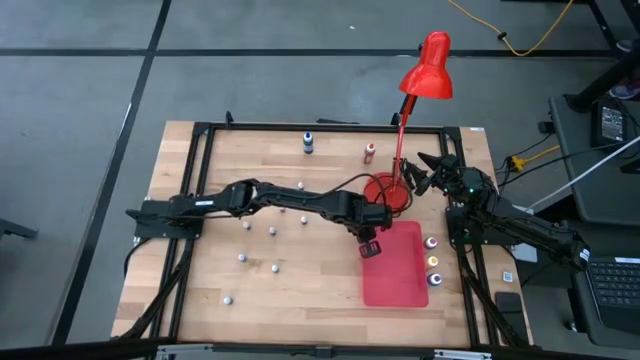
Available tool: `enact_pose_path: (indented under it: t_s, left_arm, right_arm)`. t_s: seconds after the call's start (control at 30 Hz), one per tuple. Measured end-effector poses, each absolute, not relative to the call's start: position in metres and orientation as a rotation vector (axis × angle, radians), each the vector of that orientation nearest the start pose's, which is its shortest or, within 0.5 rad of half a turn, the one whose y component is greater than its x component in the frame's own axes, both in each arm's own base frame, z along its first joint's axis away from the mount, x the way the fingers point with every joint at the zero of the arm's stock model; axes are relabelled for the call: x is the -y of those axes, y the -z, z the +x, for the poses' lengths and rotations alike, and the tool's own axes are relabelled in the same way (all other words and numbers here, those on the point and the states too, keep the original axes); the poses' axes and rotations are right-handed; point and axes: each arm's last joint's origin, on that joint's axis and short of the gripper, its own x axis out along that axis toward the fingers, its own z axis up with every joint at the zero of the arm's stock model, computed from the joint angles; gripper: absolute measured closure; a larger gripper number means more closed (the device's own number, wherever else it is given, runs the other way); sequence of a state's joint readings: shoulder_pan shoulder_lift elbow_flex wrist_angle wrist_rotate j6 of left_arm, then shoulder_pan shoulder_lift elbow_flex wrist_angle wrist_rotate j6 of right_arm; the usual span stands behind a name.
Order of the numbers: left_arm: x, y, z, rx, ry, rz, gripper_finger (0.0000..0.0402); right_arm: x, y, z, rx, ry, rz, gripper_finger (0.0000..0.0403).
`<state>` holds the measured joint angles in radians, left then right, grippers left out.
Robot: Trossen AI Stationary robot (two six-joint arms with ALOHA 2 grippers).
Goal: Pick & Place food coloring
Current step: Put the small pink food coloring bottle into the red bin
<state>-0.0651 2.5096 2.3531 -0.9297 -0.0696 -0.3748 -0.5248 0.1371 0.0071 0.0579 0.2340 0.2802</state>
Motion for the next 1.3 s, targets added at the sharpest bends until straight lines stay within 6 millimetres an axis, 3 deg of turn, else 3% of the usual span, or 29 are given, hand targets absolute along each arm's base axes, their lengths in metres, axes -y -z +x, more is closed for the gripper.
enact_pose_path:
  t_s: [0.67, 1.3]
  left_arm:
    - [0.037, -0.187, 0.532, -1.072, -0.152, -0.217, 0.035]
    - [0.036, -0.183, 0.523, -1.178, -0.11, -0.133, 0.035]
  right_arm:
    - [0.058, -0.16, 0.087, 0.034, 0.764, 0.278, 0.0097]
    - [0.058, -0.161, 0.087, 0.034, 0.764, 0.278, 0.0097]
